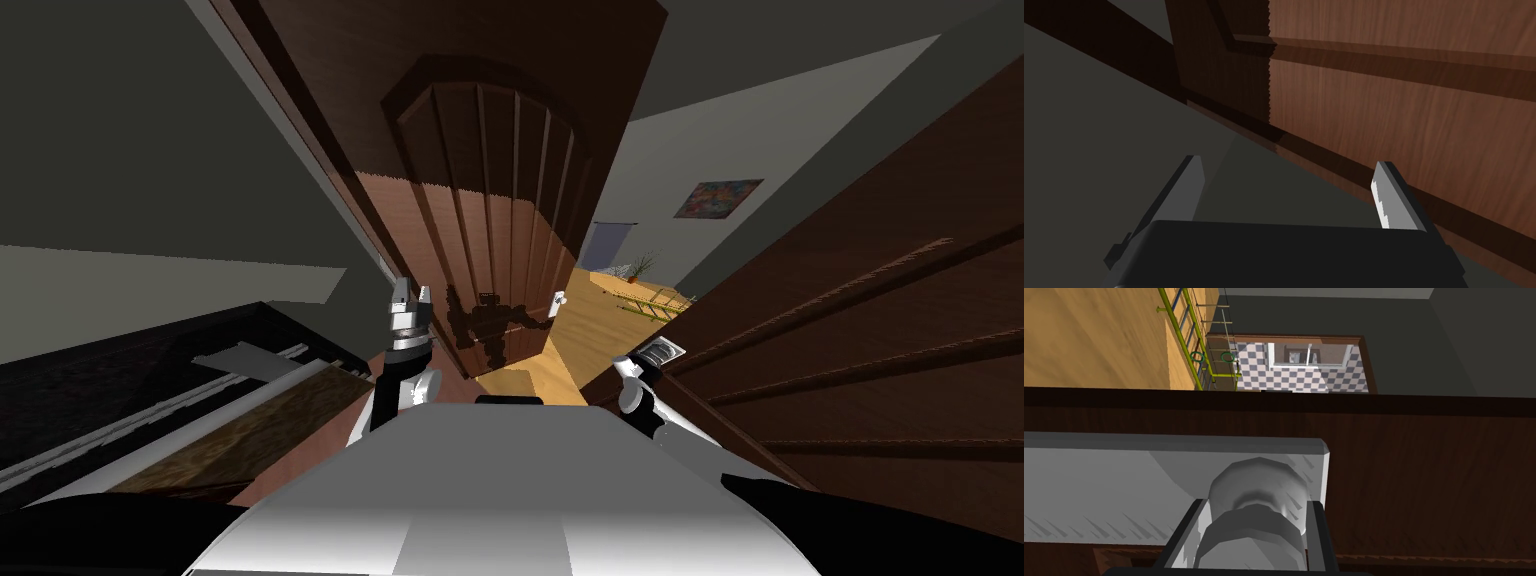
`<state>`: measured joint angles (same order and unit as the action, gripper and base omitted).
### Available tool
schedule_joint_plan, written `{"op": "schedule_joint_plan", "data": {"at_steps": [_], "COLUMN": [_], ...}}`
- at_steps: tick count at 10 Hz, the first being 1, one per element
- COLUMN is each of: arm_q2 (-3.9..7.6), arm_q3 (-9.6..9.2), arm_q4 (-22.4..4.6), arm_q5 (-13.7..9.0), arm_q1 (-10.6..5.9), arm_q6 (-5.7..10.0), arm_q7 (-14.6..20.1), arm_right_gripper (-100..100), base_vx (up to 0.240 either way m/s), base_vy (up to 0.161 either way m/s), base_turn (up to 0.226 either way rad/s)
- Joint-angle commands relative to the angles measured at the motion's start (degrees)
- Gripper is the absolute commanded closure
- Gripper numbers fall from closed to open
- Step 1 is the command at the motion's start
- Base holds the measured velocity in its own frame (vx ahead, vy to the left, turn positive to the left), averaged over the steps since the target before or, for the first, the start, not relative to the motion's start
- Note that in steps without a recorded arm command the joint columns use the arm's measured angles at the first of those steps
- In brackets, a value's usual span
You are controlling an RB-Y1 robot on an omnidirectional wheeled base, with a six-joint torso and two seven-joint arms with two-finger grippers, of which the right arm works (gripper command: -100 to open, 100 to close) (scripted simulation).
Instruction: Push the door open
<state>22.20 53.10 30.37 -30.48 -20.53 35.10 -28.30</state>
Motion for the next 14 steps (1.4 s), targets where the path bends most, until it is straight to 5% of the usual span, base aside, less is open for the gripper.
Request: {"op": "schedule_joint_plan", "data": {"at_steps": [1, 9, 11, 14], "arm_q2": [0.41, -0.42, -0.42, -0.72], "arm_q3": [2.24, 11.66, 11.66, 15.02], "arm_q4": [-1.07, -2.76, -2.76, -3.36], "arm_q5": [0.92, 4.71, 4.71, 6.07], "arm_q1": [-0.77, -3.98, -3.98, -5.13], "arm_q6": [1.36, 3.9, 3.9, 4.81], "arm_q7": [-0.72, -4.33, -4.33, -5.62], "arm_right_gripper": [100, 100, 100, 100], "base_vx": [0.016, 0.027, 0.037, 0.054], "base_vy": [-0.072, -0.074, -0.036, -0.046], "base_turn": [0.047, 0.025, -0.008, -0.011]}}
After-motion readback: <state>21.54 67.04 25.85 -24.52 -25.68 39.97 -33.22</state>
